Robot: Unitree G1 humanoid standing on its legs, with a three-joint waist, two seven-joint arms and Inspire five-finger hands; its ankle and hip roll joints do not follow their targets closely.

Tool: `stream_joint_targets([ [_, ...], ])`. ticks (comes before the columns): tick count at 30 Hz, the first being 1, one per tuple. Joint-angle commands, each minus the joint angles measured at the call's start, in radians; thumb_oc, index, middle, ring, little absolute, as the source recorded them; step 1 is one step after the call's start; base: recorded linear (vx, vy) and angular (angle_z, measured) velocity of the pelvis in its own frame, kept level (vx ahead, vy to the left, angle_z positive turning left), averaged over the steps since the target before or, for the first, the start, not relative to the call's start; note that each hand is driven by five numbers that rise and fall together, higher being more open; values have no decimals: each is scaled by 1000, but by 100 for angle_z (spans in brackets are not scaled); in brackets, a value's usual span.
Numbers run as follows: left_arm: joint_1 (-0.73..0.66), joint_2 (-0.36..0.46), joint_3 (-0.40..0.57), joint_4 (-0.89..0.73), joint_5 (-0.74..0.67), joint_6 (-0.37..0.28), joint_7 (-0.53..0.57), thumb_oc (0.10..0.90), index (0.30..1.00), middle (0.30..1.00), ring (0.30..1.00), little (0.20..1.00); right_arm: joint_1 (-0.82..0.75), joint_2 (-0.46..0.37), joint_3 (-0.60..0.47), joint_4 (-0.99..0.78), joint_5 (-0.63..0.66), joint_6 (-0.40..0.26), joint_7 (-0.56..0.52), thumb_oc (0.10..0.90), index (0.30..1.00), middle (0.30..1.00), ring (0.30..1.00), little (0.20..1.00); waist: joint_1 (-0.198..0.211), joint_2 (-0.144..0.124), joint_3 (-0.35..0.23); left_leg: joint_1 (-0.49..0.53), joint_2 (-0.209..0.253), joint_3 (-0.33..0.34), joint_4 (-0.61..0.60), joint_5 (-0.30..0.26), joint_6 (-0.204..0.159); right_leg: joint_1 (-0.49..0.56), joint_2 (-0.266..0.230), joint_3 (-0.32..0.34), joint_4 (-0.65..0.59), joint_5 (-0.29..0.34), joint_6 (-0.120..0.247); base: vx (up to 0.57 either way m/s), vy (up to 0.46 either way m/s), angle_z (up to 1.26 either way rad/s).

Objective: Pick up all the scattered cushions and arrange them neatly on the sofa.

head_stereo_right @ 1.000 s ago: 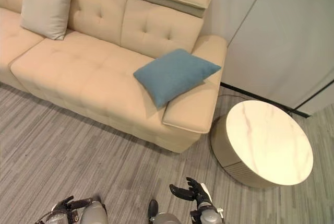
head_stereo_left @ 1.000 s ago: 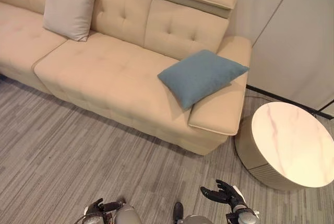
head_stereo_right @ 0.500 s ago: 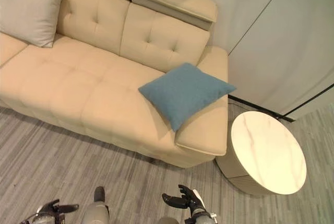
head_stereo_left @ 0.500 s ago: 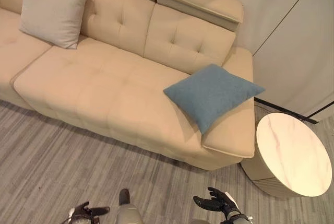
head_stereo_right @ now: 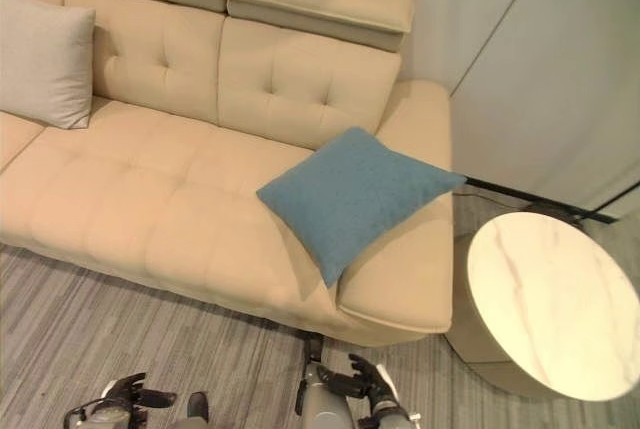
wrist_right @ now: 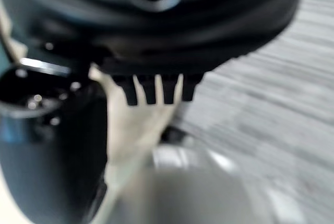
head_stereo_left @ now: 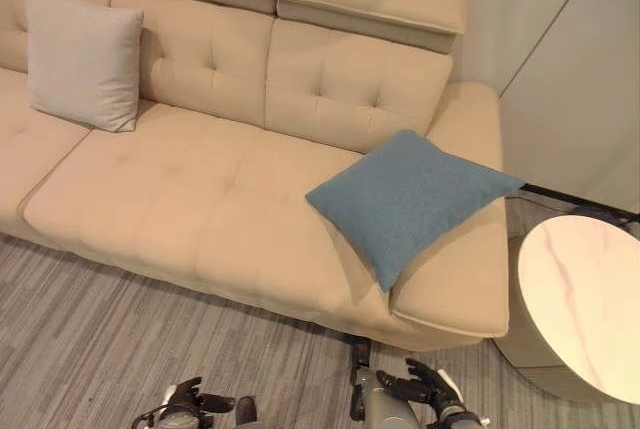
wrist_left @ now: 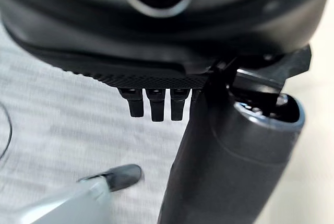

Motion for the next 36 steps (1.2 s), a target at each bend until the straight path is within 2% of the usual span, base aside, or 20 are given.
stream_joint_targets([
  [1, 49, 82, 21, -21, 18, -14, -2, 800, 900, 900, 900, 900, 42, -46, -16, -110, -23, -32, -24, 800, 900, 900, 900, 900, -16, -67, -27, -3, -57, 27, 404, -35, -40, -15, -36, 41, 54, -16, -39, 173, -111, 35],
  [3, 59, 80, 20, -31, 25, -10, 11, 800, 900, 900, 900, 900, 41, -96, 0, -183, -51, -40, -28, 800, 900, 900, 900, 900, 14, -81, -7, -73, -34, 8, 630, 26, -48, 42, 7, 51, 52, -43, -85, 332, -180, -21],
  [4, 52, 84, 26, -37, 33, -6, 21, 800, 900, 900, 900, 900, 51, -123, 8, -252, -71, -41, -30, 800, 900, 900, 900, 900, 28, -97, 1, -148, 0, 9, 665, 27, -31, 81, 29, 55, 45, -74, -101, 278, -135, -97],
  [5, 52, 85, 26, -37, 33, -6, 21, 800, 900, 900, 900, 900, 51, -123, 7, -253, -71, -40, -30, 800, 900, 900, 900, 900, 25, -102, -2, -152, -5, 8, 662, 32, -30, 78, 24, 54, 44, -72, -101, 385, -46, -118],
  [6, 55, 95, 33, -52, 36, -18, 37, 800, 900, 900, 900, 900, 65, -148, 4, -330, -75, -57, -30, 800, 900, 900, 900, 900, 45, -103, 3, -201, 34, 8, 552, 13, -14, 118, 56, 78, 38, -109, -100, 370, 79, -63],
  [8, 65, 101, 37, -96, 27, -44, 43, 800, 900, 900, 900, 900, 74, -173, -6, -406, -87, -84, -26, 800, 900, 900, 900, 900, 67, -94, -3, -198, 65, -13, 289, 17, -7, 147, 75, 115, 34, -140, -83, 364, 135, -25],
  [9, 66, 102, 37, -96, 26, -43, 44, 800, 900, 900, 900, 900, 75, -173, -7, -407, -87, -84, -26, 800, 900, 900, 900, 900, 68, -100, -4, -191, 59, -8, 275, 27, -6, 147, 70, 117, 33, -138, -83, 364, 246, -42],
  [10, 74, 123, 43, -193, -7, -85, 57, 800, 900, 900, 900, 900, 70, -219, -38, -497, -109, -116, -38, 800, 900, 900, 900, 900, 100, -72, -4, -190, 79, -102, 15, 115, -32, 188, 99, 164, 37, -179, -73, 387, 246, -67],
  [12, 70, 162, 35, -298, -24, -124, 83, 800, 900, 900, 900, 900, 69, -252, -90, -576, -113, -144, -66, 800, 900, 900, 900, 900, 120, -65, 4, -205, 85, -188, -109, 167, -51, 222, 109, 204, 63, -218, -75, 403, 246, -82],
  [14, 69, 208, 40, -420, -21, -150, 69, 800, 900, 900, 900, 900, 85, -282, -150, -653, -113, -168, -59, 800, 900, 900, 900, 900, 112, -52, -7, -172, 88, -174, -126, 175, -64, 232, 112, 223, 86, -242, -63, 262, 213, -71],
  [16, 67, 229, 31, -477, -3, -161, 69, 800, 900, 900, 900, 900, 76, -291, -175, -658, -102, -173, -58, 800, 900, 900, 900, 900, 110, -54, -10, -164, 80, -162, -108, 170, -67, 230, 98, 228, 94, -241, -56, 160, 172, -73],
  [19, 4, 310, 23, -680, -41, -187, 31, 800, 900, 900, 900, 900, 9, -316, -233, -665, -63, -163, -44, 800, 900, 900, 900, 900, 107, -74, -47, -149, 39, -133, -94, 132, -59, 220, 51, 287, 72, -223, -27, 169, 181, -69],
  [21, -45, 325, 8, -700, -66, -194, 27, 800, 900, 900, 900, 900, -31, -327, -236, -661, -63, -160, -56, 800, 900, 900, 900, 900, 105, -78, -50, -154, 32, -123, -87, 122, -55, 212, 39, 298, 67, -218, -20, 26, 97, -30],
  [22, -166, 338, -43, -722, -80, -198, 37, 800, 900, 900, 900, 900, -138, -341, -211, -630, -49, -151, -78, 800, 900, 900, 900, 900, 94, -79, -51, -167, 19, -106, -77, 107, -49, 186, 19, 322, 62, -202, -9, -29, 73, -20],
  [23, -172, 339, -43, -719, -81, -199, 37, 800, 900, 900, 900, 900, -144, -341, -211, -626, -49, -151, -79, 800, 900, 900, 900, 900, 96, -80, -49, -169, 19, -104, -74, 105, -48, 182, 19, 325, 63, -202, -8, -122, 130, -30],
  [24, -315, 337, -96, -714, -130, -199, 46, 800, 900, 900, 900, 900, -280, -353, -163, -587, -33, -136, -105, 800, 900, 900, 900, 900, 88, -78, -39, -202, 9, -86, -61, 95, -43, 138, 6, 350, 62, -185, 0, -153, 79, -40],
  [28, -565, 305, -203, -672, -173, -192, 61, 800, 900, 900, 900, 900, -500, -342, -68, -500, 15, -114, -136, 800, 900, 900, 900, 900, 73, -61, 7, -269, -13, -81, -34, 88, -33, 50, -7, 377, 74, -155, 8, -186, 75, -29],
  [32, -747, 256, -277, -584, -233, -178, 72, 800, 900, 900, 900, 900, -701, -318, 49, -376, 33, -76, -163, 800, 900, 900, 900, 900, 67, -45, 58, -320, -32, -79, -25, 98, -29, -16, -16, 388, 83, -129, 16, -143, 36, -7],
  [35, -815, 258, -303, -542, -230, -175, 77, 800, 900, 900, 900, 900, -788, -298, 91, -307, 56, -68, -176, 800, 900, 900, 900, 900, 64, -39, 80, -345, -40, -81, -26, 106, -30, -48, -16, 394, 87, -120, 19, -88, 22, -4],
  [36, -896, 256, -334, -464, -209, -160, 89, 800, 900, 900, 900, 900, -883, -276, 139, -218, 81, -54, -187, 800, 900, 900, 900, 900, 63, -36, 101, -369, -44, -81, -28, 117, -31, -73, -16, 400, 88, -113, 21, -75, 10, -4],
])
